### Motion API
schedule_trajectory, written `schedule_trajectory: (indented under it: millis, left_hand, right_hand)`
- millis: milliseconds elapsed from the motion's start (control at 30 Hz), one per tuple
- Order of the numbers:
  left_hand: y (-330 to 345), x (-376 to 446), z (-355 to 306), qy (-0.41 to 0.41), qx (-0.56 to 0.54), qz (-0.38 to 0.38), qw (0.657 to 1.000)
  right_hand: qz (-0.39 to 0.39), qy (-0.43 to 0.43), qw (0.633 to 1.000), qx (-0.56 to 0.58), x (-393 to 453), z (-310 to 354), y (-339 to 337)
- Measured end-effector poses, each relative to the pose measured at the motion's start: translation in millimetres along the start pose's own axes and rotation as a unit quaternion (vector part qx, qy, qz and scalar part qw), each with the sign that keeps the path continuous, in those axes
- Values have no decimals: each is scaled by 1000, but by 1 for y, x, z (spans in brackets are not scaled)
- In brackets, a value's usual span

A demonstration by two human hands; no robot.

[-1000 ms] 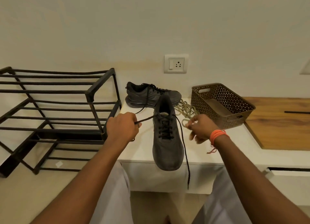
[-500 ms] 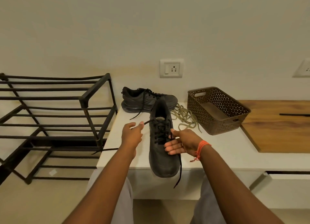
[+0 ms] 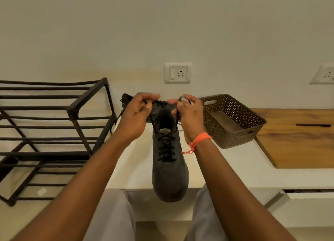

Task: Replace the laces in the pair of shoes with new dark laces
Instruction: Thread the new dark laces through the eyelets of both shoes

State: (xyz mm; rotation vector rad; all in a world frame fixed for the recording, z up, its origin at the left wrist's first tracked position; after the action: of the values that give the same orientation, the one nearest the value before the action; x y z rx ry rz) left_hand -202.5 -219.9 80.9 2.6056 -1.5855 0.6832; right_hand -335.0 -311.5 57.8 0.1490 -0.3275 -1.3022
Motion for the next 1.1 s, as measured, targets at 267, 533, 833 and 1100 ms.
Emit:
schedule_trajectory:
  millis: [267,533,833,1100]
  left_hand:
    - [33,41,-2,59,115,200,971]
    - [24,50,21,52,286,138,947]
    - [23,-1,12,338,517,24,786]
    - [31,-10,25,439,574,-30,691]
  right_hand:
    - [232,21,970,-77,8,-13,22]
    - [184,-27,977,-105,17,-23,-7]
    - [100,98,990,-24,13,-36,-9]
    - [71,163,984,-11,13,-41,-8]
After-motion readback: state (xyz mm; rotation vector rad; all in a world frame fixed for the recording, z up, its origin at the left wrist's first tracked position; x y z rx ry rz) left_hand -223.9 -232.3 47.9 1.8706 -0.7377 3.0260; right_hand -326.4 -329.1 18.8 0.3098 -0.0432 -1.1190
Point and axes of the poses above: each hand's wrist, its own x-axis towards the middle knuckle, its own y-axis out of the palm, z = x × y, the point moved 5 cm from there along x, towards the middle knuckle, and after that the axes turned 2 degrees about -z, right-handed, at the moved point
